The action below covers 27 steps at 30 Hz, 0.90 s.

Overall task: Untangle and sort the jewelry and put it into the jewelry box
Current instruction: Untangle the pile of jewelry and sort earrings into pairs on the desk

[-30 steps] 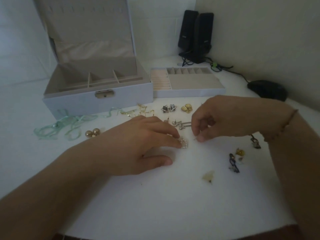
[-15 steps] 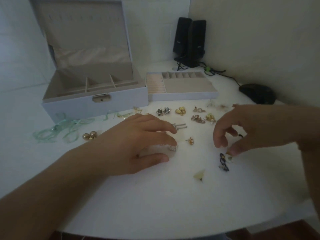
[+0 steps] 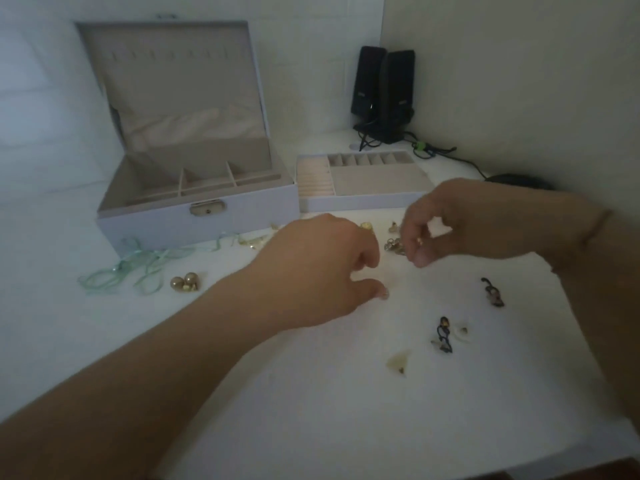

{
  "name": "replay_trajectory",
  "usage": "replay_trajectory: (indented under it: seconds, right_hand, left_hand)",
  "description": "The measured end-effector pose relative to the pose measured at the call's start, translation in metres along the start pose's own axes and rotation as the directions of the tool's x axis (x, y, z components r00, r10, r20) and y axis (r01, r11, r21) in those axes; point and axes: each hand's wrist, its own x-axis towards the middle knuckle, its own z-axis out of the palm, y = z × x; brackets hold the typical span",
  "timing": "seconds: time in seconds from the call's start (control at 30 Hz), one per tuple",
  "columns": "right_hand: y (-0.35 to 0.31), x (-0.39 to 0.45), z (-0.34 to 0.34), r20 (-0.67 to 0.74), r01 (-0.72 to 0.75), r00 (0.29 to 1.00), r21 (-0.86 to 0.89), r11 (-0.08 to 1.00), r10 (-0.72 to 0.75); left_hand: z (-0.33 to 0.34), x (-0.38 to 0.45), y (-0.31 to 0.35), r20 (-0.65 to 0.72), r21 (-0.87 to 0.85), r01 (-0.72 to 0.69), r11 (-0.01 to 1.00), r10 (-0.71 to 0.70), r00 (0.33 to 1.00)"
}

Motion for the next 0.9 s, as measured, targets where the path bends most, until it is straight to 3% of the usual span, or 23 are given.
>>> replay_trajectory:
  seconds: [0.17,0.4,0.63,0.9]
  right_hand:
    - [0.000,0.011,0.018,-0.177,0.042,0.984,0.151,0.988,-0.014]
    - [0.012,0.003,0.029,-0.016,0.011,1.000,0.154,0.988,-0.009]
    - [0.016,0.007,0.034,-0.071,0.040,0.997,0.072,0.997,-0.035]
    - [0.003,0.006,0.039,-0.045,0.061,0.998,0.183,0.981,-0.054]
  left_hand:
    - [0.022,0.003,0.002,-0.046,0.041,0.013,0.999,-0.011,0.999]
    - [0.027,0.008,0.002,-0.038,-0.063,-0.042,0.997,0.040,0.998]
    - [0.024,0.005,0.000,-0.064,-0.133,-0.007,0.991,-0.002,0.998]
    - [0.026,0.002,0.003,-0.111,-0.210,-0.022,0.977,-0.002,0.994]
